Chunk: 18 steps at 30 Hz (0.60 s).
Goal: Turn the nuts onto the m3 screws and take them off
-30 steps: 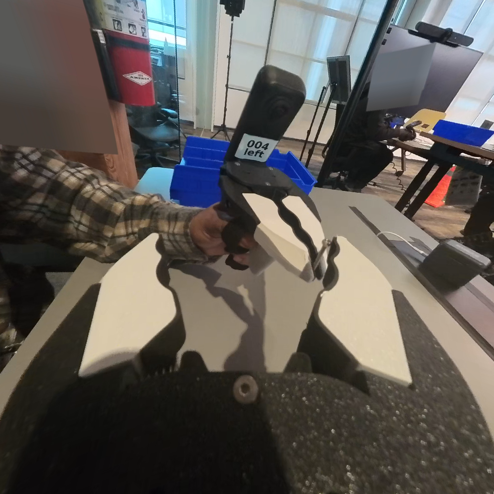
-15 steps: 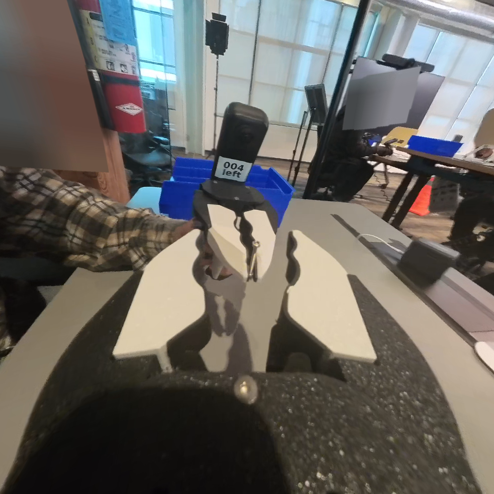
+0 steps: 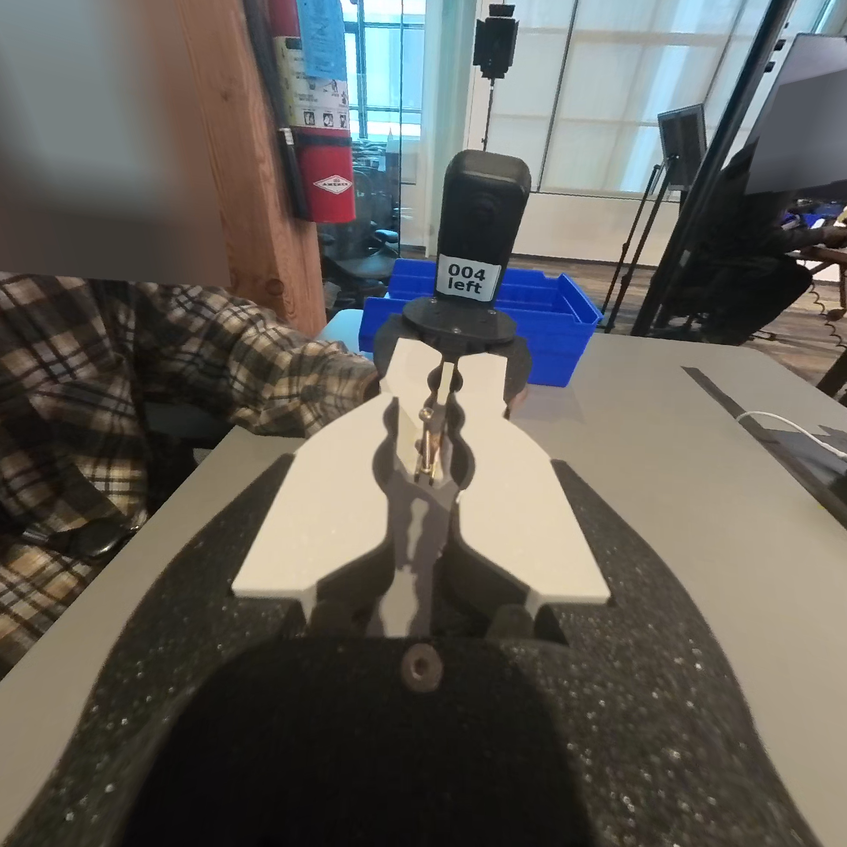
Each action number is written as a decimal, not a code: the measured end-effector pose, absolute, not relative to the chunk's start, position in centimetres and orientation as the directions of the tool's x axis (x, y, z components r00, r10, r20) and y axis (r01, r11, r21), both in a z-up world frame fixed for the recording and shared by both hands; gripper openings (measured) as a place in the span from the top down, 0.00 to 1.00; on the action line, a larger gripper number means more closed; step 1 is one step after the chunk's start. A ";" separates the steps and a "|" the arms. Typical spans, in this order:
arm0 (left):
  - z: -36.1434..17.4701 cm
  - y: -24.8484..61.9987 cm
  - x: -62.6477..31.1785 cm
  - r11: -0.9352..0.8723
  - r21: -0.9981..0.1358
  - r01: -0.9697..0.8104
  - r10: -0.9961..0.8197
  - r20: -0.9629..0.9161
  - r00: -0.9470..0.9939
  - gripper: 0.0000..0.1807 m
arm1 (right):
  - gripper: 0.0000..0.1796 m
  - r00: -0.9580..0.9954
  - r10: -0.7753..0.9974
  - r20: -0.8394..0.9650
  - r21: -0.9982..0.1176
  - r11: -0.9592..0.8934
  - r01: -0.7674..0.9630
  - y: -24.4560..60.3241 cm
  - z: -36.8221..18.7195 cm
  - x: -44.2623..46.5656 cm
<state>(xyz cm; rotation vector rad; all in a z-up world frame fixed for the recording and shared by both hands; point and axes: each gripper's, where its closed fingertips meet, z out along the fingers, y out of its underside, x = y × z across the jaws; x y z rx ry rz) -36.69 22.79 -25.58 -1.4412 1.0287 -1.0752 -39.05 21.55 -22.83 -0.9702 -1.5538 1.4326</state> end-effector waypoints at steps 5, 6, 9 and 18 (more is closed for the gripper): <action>-25.5 22.8 -36.7 -0.106 -0.993 -0.057 -0.966 0.089 0.244 0.98 | 0.97 -0.384 0.921 0.069 -0.996 0.083 0.020 21.5 -22.8 -38.9; -25.5 22.9 -36.7 -0.104 -0.993 -0.060 -0.964 0.085 0.254 0.98 | 0.97 -0.373 0.925 0.078 -0.996 0.092 0.021 21.6 -22.8 -38.9; -25.5 23.4 -36.8 -0.086 -0.993 -0.082 -0.947 0.056 0.315 0.98 | 0.97 -0.316 0.944 0.099 -0.993 0.113 0.026 22.1 -22.9 -38.9; -25.8 25.2 -37.5 -0.018 -0.982 -0.187 -0.852 -0.083 0.517 0.98 | 0.97 0.042 0.999 0.034 -0.999 0.034 0.007 24.1 -23.0 -39.7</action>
